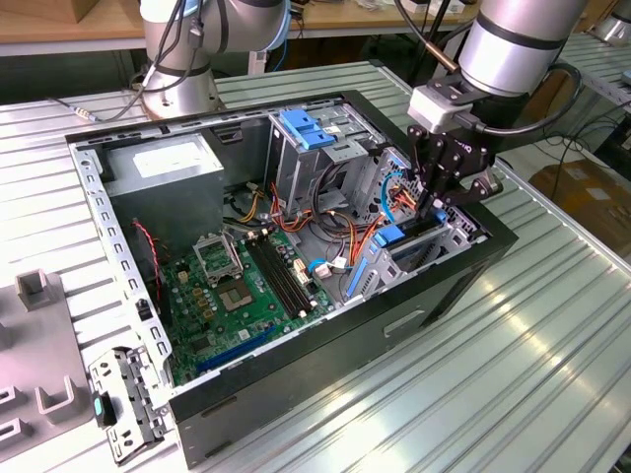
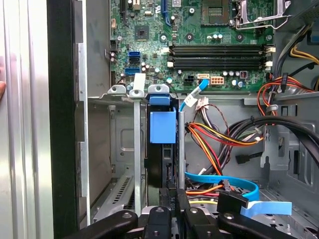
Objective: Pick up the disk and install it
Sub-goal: 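Insert the first disk wire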
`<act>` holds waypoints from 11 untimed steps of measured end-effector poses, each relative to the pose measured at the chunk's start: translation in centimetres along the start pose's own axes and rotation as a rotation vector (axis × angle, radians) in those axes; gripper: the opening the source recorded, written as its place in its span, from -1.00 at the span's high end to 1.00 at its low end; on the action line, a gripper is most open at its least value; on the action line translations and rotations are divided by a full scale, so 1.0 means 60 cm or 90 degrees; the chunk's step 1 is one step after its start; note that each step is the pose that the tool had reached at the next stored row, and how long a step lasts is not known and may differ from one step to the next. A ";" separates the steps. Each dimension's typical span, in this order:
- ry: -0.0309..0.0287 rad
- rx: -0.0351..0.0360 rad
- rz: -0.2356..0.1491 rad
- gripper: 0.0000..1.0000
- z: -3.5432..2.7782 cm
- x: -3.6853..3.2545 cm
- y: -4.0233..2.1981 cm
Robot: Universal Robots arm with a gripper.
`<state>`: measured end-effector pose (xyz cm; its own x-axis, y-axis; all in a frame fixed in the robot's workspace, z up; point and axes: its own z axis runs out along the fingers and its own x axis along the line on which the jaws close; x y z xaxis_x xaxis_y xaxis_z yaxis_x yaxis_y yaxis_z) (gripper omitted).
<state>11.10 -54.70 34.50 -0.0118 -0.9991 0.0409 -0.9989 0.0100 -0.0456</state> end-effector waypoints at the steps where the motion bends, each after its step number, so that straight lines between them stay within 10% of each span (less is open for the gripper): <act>1: -0.0001 0.0000 0.000 0.66 0.000 0.000 0.000; 11: -0.0053 -0.0018 0.000 0.66 0.009 0.000 0.000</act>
<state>11.10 -54.73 33.94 -0.0117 -0.9994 0.0325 -0.9990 0.0103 -0.0428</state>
